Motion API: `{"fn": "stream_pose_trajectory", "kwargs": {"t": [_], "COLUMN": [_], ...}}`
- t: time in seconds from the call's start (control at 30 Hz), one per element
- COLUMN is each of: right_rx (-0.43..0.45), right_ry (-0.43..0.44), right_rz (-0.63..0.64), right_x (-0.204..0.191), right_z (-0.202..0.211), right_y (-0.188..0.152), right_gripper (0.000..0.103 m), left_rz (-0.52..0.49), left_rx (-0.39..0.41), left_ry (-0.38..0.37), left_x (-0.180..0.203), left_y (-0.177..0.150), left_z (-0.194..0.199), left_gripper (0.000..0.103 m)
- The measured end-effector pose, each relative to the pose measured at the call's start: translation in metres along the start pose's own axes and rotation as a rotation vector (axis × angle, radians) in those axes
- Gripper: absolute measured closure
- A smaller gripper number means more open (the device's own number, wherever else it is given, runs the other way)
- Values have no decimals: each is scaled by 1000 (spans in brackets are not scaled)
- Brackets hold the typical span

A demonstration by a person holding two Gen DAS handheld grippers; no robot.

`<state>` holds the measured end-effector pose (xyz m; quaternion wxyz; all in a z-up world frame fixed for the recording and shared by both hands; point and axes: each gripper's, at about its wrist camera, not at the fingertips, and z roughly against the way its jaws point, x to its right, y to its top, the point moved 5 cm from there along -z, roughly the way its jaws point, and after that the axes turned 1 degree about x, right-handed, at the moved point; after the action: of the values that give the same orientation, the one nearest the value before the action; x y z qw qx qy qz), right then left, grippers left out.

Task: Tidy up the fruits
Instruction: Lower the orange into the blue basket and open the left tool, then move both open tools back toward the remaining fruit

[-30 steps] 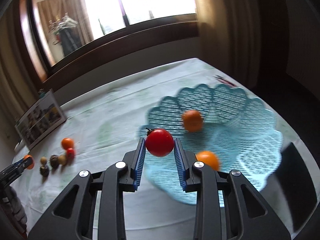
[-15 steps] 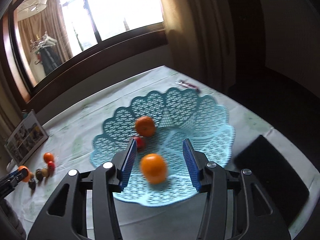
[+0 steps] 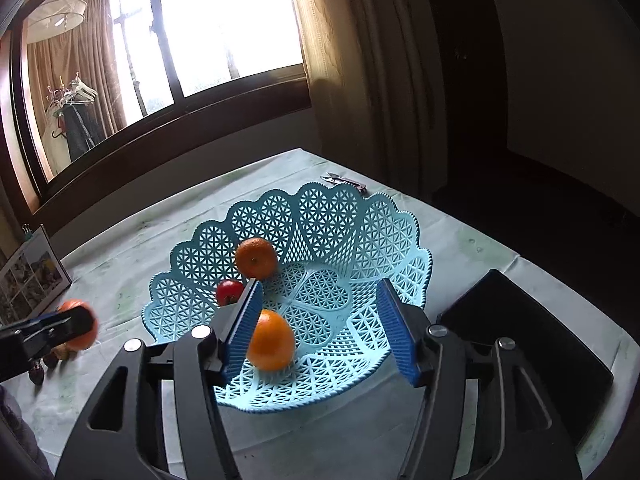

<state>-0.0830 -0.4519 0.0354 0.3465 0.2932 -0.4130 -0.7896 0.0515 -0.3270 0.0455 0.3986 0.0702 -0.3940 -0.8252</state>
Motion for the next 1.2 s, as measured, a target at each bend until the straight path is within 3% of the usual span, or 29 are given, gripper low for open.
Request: {"fn": "stream_pose_trajectory", "kwargs": {"t": [0.3, 0.37, 0.43, 0.5, 0.6, 1.07, 1.2], "right_rx": [64, 73, 81, 84, 91, 117, 126], "right_ry": [-38, -43, -49, -52, -54, -78, -41], "right_rz": [-40, -43, -45, -53, -56, 33, 29], "right_x": [9, 10, 11, 12, 13, -5, -20], "right_z": [8, 10, 11, 11, 12, 17, 24], "right_y": [3, 3, 3, 4, 4, 6, 14], "right_gripper": [42, 42, 42, 39, 32, 32, 28], "left_rz": [-51, -36, -8, 17, 19, 51, 61], "left_rx": [-10, -19, -16, 25, 37, 95, 111], "left_ry": [-67, -81, -89, -73, -16, 159, 248], "left_x": [38, 38, 34, 27, 14, -44, -69], "left_y": [16, 16, 16, 17, 18, 0, -9], "left_z": [-35, -38, -38, -32, -27, 21, 43], "left_gripper": [62, 58, 21, 12, 12, 11, 11]}}
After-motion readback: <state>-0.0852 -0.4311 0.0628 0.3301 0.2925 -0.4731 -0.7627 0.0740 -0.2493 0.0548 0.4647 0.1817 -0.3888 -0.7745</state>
